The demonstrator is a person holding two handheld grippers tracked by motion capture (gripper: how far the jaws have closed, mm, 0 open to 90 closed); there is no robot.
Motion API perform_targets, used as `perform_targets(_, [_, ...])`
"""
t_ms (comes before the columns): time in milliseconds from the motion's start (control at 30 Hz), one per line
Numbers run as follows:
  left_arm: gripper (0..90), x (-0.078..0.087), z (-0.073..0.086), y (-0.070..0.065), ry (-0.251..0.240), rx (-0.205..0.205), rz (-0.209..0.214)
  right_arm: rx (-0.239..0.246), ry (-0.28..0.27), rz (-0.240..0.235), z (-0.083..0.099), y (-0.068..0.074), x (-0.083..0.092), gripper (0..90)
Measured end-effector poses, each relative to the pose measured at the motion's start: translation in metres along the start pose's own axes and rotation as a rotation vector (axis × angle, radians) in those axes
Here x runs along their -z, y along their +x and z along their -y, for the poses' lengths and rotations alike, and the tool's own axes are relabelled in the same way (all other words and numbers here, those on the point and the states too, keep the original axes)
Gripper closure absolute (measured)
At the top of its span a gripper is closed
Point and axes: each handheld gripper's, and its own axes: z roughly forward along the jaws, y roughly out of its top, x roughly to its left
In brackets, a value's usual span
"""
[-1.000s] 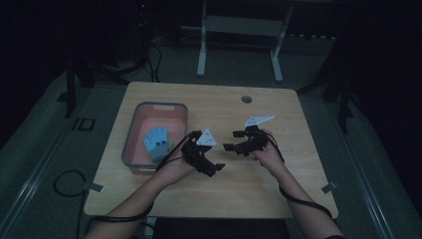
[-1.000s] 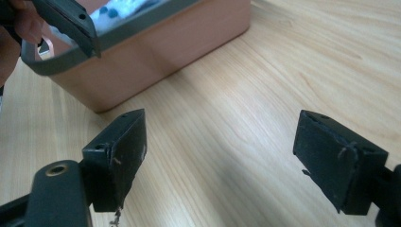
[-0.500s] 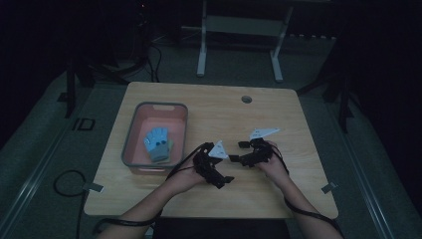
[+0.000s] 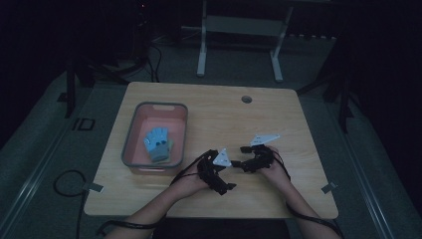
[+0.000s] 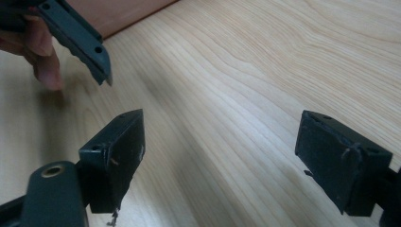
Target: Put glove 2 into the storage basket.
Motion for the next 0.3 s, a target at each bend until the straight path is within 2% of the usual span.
perform_targets(300, [2.4,-0.0039,0.0018,-0.0014,0.003,0.003,0.013,0.008,-0.014,0.01,0.003,-0.0019,0.0015,16.7])
